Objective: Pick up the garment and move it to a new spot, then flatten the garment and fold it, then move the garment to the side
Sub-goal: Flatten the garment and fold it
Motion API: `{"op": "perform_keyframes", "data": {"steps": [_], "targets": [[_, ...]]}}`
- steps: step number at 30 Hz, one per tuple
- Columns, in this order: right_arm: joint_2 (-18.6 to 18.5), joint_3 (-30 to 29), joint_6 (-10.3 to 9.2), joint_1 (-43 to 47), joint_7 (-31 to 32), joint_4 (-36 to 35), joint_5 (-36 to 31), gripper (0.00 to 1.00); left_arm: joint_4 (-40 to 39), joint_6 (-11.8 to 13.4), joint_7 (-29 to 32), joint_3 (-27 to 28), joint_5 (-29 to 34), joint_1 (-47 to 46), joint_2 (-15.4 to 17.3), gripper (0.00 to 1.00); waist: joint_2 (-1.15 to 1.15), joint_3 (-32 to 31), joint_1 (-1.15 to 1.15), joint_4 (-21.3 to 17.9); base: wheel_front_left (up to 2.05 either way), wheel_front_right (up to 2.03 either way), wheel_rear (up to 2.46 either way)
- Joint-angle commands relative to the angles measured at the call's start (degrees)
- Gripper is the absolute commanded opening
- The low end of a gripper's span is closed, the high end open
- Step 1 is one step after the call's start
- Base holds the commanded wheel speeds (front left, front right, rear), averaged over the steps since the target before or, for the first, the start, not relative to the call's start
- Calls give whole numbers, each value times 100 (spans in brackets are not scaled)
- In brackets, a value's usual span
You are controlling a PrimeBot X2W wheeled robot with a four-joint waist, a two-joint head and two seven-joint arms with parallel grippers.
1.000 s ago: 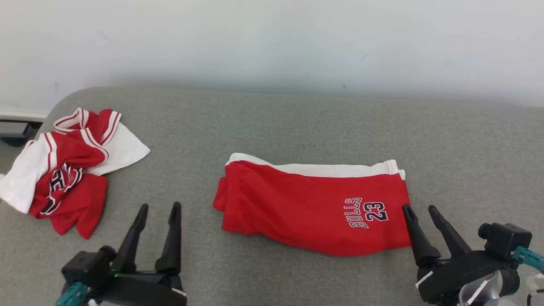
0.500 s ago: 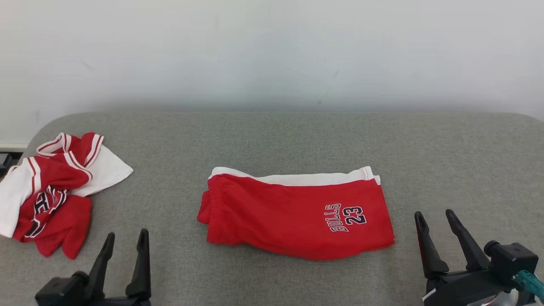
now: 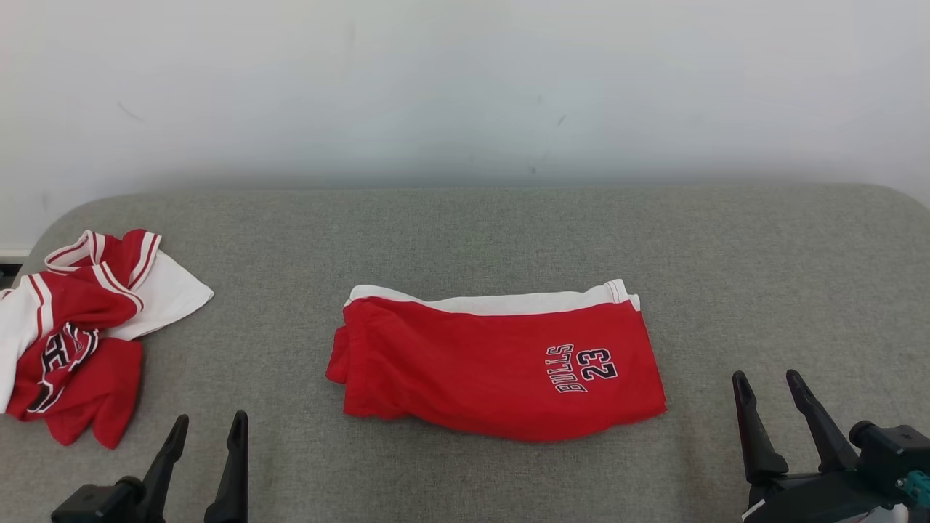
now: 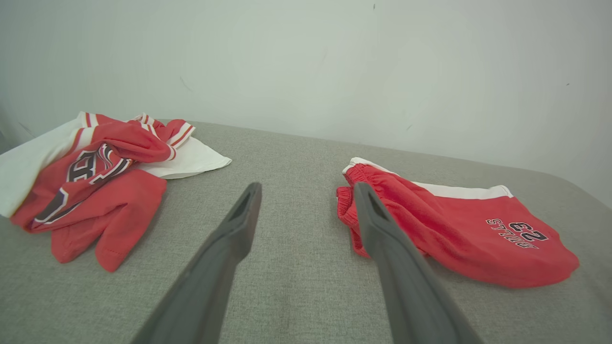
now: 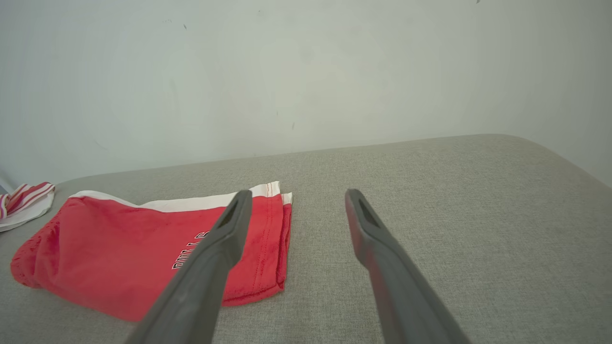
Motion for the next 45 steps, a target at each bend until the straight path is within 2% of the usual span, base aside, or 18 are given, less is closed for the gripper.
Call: {"op": "perform_keyframes", "data": {"steps": [1, 13, 21, 28, 34, 42, 45], "targets": [[-17, -26, -4, -57, -38, 19, 53, 100, -56, 39, 17, 6, 72, 61, 43, 100, 0, 49, 0, 9, 0, 0, 0], [-17, -32, -4, -156, -23, 70, 60, 100, -232, 137, 115, -56, 90, 39, 8, 100, 0, 71, 0, 31, 0, 0, 0], [-18, 10, -4, -240, 291, -39, 46, 100, -308, 185, 213, -151, 79, 10, -7, 100, 0, 66, 0, 50, 0, 0, 0], [-17, 151, -4, -531, 1419, -280, -284, 100, -392, 216, 283, -209, 83, -28, -21, 100, 0, 132, 0, 52, 0, 0, 0], [-20, -101, -4, -1078, 2739, -267, -246, 100, -415, 211, 297, -256, 114, -103, -30, 100, 0, 174, 0, 62, 0, 0, 0], [-15, -286, -4, -1896, 4328, 500, -41, 100, -393, 119, 315, -383, 158, -236, -36, 100, 0, 224, 0, 224, 0, 0, 0], [-17, -277, -4, -2154, 4767, 913, -211, 100, -382, 100, 313, -401, 152, -276, -22, 100, 0, 253, 0, 290, 0, 0, 0]]}}
